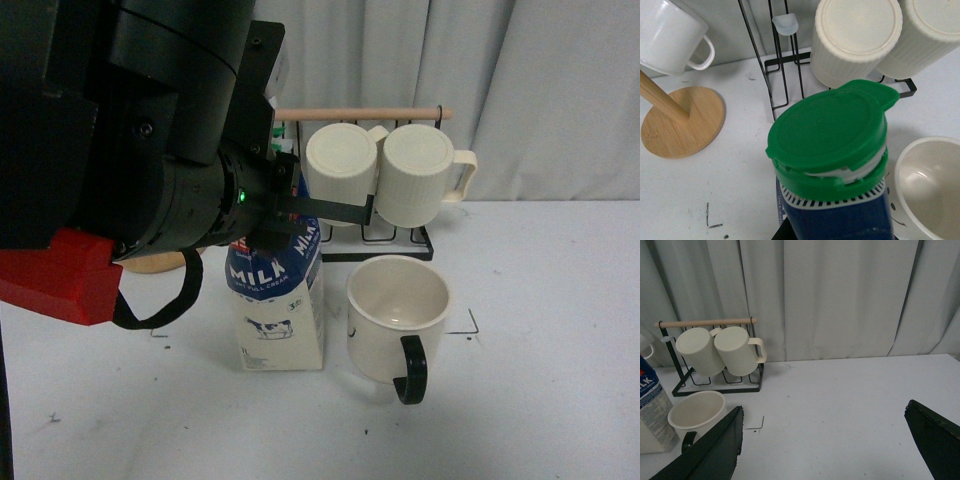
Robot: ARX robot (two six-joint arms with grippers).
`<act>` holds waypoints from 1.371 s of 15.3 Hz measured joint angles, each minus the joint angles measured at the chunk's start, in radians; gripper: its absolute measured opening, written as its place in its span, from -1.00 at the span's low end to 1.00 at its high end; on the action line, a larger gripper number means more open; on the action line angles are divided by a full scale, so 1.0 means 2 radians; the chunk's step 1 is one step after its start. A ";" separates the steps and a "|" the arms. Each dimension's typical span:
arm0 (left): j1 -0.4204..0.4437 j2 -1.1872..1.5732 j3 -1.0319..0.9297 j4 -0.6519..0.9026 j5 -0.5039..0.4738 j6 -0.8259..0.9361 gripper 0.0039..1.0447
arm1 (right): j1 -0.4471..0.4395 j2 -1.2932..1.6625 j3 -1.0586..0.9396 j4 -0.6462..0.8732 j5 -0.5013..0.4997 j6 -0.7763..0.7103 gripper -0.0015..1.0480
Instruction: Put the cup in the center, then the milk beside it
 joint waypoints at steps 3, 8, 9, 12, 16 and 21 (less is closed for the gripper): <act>-0.008 0.013 0.004 0.000 -0.005 -0.012 -0.91 | 0.000 0.000 0.000 0.000 0.000 0.000 0.87; -0.015 0.023 0.014 0.015 0.000 -0.031 -0.48 | 0.000 0.000 0.000 0.000 0.000 0.000 0.87; -0.014 0.020 0.020 0.016 0.003 -0.035 -0.27 | 0.000 0.000 0.000 0.000 0.000 0.000 0.87; -0.003 -0.011 0.005 0.012 0.020 -0.058 0.39 | 0.000 0.000 0.000 0.000 0.000 0.000 0.87; 0.060 -0.183 -0.089 0.056 0.060 -0.061 0.88 | 0.000 0.000 0.000 0.000 0.000 0.000 0.87; 0.095 -0.268 -0.130 0.052 0.084 -0.038 0.86 | 0.000 0.000 0.000 0.000 0.000 0.000 0.87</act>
